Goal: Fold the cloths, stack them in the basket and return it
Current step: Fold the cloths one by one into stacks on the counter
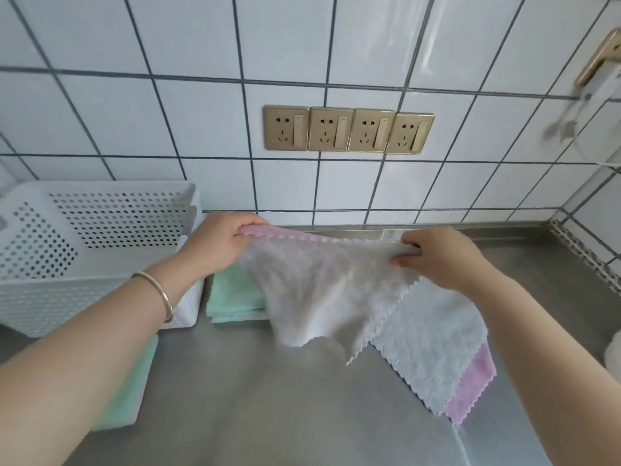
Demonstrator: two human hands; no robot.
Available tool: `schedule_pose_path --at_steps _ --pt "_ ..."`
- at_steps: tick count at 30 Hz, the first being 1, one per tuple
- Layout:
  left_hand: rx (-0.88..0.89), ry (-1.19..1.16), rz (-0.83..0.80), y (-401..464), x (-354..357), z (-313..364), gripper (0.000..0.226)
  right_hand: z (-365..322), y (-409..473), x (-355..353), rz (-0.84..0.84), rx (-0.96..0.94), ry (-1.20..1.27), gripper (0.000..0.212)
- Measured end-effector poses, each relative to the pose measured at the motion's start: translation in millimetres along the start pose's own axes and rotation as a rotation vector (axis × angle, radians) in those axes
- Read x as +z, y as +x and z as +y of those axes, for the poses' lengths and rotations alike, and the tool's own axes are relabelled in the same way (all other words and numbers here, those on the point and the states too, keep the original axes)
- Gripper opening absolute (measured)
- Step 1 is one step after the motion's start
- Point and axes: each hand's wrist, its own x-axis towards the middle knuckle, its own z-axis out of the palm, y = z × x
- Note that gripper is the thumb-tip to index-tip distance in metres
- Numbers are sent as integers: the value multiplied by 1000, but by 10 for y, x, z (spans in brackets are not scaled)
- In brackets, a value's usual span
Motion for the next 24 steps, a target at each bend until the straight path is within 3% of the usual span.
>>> schedule_pose_path --at_steps 3,5,7,10,13,17,21,24 --pt "17 18 107 -307 -430 -41 35 -261 -81 -66 146 -58 172 45" --pt "12 31 73 -602 -589 -66 41 -384 -220 -68 120 -91 291 45" --pt "-42 13 -59 -968 -629 -169 52 -469 -403 51 -19 -107 297 42" --pt "-125 15 -311 -1501 -448 -471 51 -517 -672 412 -283 -121 211 26" --pt "-250 -18 -512 -1936 -146 -791 57 -588 -918 968 -529 -147 66 38" --pt "-371 27 -703 -2365 287 -1111 39 -604 -1205 1749 -772 -143 -32 40" --pt "-435 40 -873 -2572 529 -1233 36 -562 -1396 2005 -986 -53 -34 37" --pt "-452 1 -878 -2546 582 -1348 29 -493 -1410 2053 -1014 32 53 25"
